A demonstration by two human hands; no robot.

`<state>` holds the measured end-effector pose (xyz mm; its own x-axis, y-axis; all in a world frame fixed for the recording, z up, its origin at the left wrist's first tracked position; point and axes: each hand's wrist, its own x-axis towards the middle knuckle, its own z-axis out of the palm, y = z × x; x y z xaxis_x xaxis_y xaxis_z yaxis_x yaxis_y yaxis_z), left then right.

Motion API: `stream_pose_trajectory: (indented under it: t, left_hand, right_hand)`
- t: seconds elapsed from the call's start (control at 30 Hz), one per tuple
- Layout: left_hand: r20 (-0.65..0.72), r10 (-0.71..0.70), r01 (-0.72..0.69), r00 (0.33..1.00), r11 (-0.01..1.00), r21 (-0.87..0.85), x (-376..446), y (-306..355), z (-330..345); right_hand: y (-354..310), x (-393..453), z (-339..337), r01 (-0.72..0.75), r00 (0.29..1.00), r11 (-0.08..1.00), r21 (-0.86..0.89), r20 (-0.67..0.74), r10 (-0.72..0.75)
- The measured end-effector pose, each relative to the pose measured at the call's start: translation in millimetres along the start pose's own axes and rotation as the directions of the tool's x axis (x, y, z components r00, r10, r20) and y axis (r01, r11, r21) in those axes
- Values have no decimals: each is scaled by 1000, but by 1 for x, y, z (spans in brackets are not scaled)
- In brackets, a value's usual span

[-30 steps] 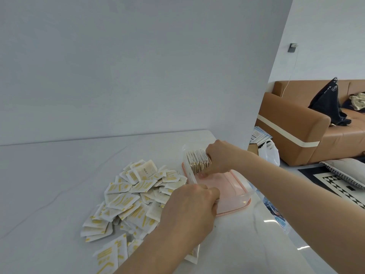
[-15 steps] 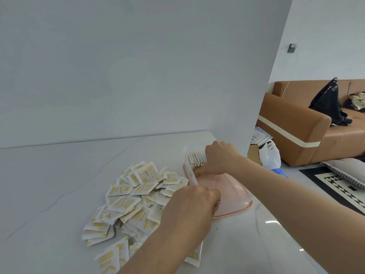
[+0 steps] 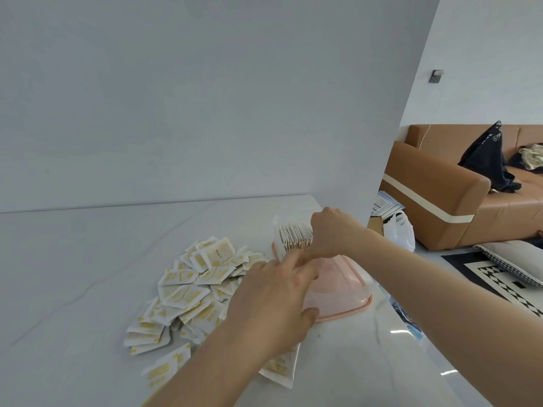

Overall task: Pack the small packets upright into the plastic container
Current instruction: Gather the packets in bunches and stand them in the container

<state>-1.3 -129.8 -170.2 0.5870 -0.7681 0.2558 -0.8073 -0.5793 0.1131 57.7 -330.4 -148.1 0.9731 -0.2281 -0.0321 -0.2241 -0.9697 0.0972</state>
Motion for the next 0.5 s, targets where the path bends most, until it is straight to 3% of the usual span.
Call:
stream_pose_trajectory:
  t: [0.23,0.3,0.37,0.5]
  left_hand:
    - [-76,-59,54,995,996,-66,-1,-25,-32]
    - [-119,-133,116,984,984,-136,-5,-37,-43]
    - [-151,-220,192,964,965,-180,-13,-51,-46]
    - [-209,-316,273,925,939,-211,-38,-72,-36]
  right_hand:
    - [13,-8,-16,-11,1000,1000,26,11,11]
    - [24,-12,-23,-23,996,992,120,-82,33]
    - [32,-28,-31,-24,974,947,321,-206,95]
    - [6,-84,-35,132,883,802,583,-437,173]
